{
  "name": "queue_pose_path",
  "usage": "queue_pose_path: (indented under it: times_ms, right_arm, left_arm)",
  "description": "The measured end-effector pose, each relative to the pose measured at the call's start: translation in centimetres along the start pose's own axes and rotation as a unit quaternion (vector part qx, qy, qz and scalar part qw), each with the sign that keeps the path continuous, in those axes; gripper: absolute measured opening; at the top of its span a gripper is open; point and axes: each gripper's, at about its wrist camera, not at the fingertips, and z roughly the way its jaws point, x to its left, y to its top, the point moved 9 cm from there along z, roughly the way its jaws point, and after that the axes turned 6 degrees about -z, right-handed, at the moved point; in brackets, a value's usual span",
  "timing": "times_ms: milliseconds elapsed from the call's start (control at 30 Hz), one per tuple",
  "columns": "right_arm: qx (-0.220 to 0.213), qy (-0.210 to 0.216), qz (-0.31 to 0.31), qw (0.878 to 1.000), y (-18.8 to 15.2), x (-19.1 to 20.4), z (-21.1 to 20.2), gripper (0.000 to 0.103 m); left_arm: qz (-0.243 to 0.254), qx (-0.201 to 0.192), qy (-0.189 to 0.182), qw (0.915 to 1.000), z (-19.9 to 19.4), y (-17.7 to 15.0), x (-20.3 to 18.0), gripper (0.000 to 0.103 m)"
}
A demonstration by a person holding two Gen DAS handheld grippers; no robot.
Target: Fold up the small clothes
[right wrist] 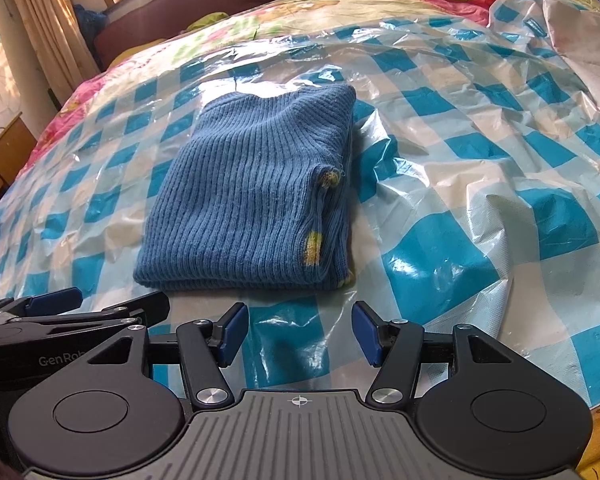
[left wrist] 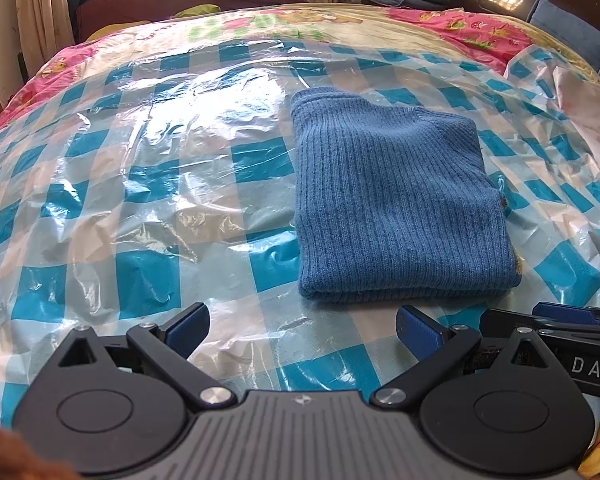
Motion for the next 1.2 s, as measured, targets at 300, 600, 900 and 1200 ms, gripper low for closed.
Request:
queue_pose_path:
  times_ms: [300, 600, 900, 1200]
  right_arm:
    - [0.001, 0.0, -0.001, 1.0, -0.01, 0.02, 0.05, 0.058]
    - [0.001, 0.0, -0.001, 1.0, -0.03, 0.06, 0.05, 0.058]
    - [0.002, 0.0, -0.001, 1.0, -0.15, 0.08, 0.03, 0.058]
    - [0.002, 0.0, -0.001, 1.0, -0.15, 0.1, 0.01, 0.058]
  left_arm:
    - [0.003, -0.001, 0.003, 1.0, -0.11, 0.05, -0.01, 0.103]
    - [0.001, 0.0, 0.003, 1.0, -0.14, 0.02, 0.07, 0.103]
    - [0.0, 0.002, 0.004, 1.0, -0.11, -0.09, 0.05, 0.103]
    - [0.0, 0.002, 0.004, 1.0, -0.1, -0.11, 0.07, 0.103]
